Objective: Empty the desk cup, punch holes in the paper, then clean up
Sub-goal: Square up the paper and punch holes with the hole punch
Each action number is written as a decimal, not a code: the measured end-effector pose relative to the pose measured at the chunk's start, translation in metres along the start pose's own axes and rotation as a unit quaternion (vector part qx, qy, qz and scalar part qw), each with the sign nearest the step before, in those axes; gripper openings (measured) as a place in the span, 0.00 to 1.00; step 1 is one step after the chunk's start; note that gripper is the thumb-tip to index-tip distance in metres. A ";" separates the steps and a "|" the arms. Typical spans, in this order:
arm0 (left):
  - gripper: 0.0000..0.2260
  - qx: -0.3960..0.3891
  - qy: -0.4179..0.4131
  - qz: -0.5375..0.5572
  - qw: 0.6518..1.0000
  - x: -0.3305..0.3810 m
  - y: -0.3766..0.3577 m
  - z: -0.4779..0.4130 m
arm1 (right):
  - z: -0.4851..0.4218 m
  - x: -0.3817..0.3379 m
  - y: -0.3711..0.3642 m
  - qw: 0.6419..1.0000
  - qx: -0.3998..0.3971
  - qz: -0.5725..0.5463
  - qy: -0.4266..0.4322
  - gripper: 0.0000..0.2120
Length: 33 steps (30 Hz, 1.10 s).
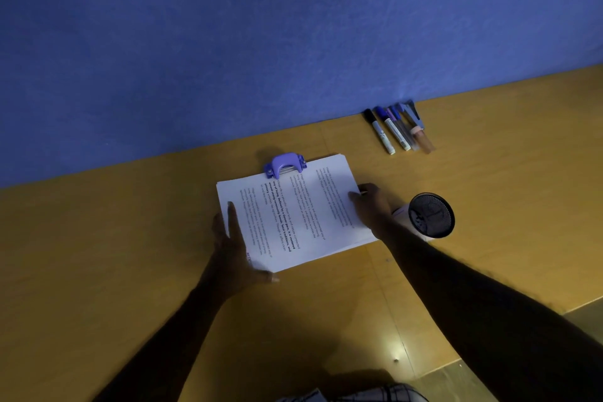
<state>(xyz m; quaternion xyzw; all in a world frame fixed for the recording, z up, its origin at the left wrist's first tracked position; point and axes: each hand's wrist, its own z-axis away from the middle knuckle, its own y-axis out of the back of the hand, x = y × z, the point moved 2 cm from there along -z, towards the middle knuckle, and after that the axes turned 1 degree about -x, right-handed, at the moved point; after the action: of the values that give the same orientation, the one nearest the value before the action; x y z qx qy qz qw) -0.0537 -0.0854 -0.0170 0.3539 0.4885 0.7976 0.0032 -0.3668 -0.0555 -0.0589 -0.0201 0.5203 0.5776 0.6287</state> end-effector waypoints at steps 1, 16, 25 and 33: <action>0.68 -0.008 -0.022 -0.047 0.999 0.000 -0.003 0.003 | 0.000 0.000 0.000 1.000 0.001 0.000 0.001 0.15; 0.61 0.045 -0.007 0.010 0.999 -0.014 -0.016 0.011 | 0.006 -0.005 0.001 1.000 0.009 0.027 0.011 0.15; 0.49 0.109 0.148 0.194 0.964 -0.010 -0.006 0.000 | 0.006 -0.009 0.000 0.995 0.035 0.075 0.052 0.15; 0.26 0.150 0.315 0.317 0.882 -0.014 0.004 -0.027 | 0.008 -0.012 0.002 0.985 0.054 0.133 0.099 0.17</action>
<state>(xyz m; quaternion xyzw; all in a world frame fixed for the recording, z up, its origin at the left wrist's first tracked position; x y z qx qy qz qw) -0.0572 -0.1138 -0.0294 0.2163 0.4390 0.7428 -0.4569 -0.3609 -0.0587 -0.0459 0.0258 0.6081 0.6224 0.4921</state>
